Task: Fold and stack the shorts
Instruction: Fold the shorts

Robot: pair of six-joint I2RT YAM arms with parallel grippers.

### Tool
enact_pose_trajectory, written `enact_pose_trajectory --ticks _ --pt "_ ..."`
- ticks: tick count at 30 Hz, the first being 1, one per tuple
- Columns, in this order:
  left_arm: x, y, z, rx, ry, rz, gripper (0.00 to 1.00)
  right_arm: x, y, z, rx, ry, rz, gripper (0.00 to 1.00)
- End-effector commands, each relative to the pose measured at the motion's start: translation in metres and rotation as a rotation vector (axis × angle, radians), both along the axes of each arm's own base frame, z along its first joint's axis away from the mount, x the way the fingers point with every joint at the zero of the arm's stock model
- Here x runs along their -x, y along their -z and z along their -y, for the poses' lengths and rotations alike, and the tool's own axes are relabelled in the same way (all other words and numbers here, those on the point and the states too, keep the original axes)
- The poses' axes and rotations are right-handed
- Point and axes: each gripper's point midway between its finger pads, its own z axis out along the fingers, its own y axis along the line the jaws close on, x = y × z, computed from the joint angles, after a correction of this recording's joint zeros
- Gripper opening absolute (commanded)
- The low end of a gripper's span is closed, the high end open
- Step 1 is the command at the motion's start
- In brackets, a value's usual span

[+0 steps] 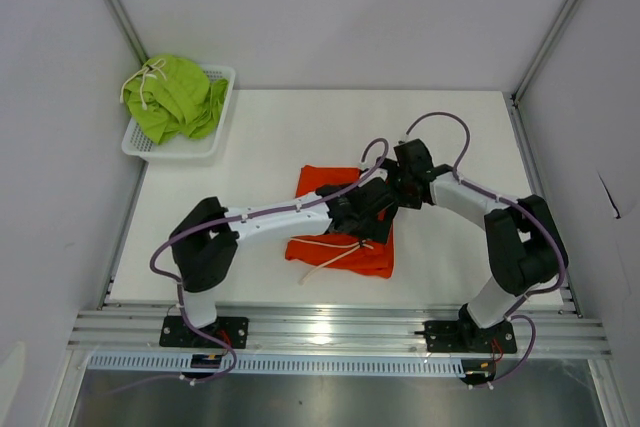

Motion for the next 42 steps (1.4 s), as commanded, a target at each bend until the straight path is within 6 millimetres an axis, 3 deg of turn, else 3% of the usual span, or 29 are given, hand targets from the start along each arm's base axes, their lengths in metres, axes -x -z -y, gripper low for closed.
enact_pose_trajectory --ticks 1,5,14,21,27,37,42 --pt "-0.013 -0.008 0.014 0.015 -0.016 0.062 0.91 -0.003 0.002 0.014 0.129 0.043 -0.005 0.96" --pt "-0.013 -0.006 0.022 -0.003 -0.004 0.081 0.91 -0.001 0.006 0.014 0.139 0.047 -0.022 0.97" --pt "-0.012 0.02 0.029 -0.069 0.011 0.082 0.91 -0.004 0.014 0.002 0.153 0.025 -0.032 0.95" --pt "-0.013 0.035 0.025 -0.116 -0.003 0.081 0.91 -0.009 -0.002 -0.011 0.121 0.012 0.031 0.96" --pt "-0.01 0.037 0.029 -0.105 0.013 0.091 0.91 -0.008 -0.013 -0.02 0.066 -0.004 0.054 1.0" --pt "-0.003 0.031 0.031 -0.058 0.049 0.136 0.86 -0.007 -0.005 -0.041 -0.046 -0.022 0.004 0.99" --pt "0.0 0.026 0.023 -0.031 0.036 0.146 0.86 -0.01 -0.016 -0.041 -0.132 0.005 0.023 0.98"
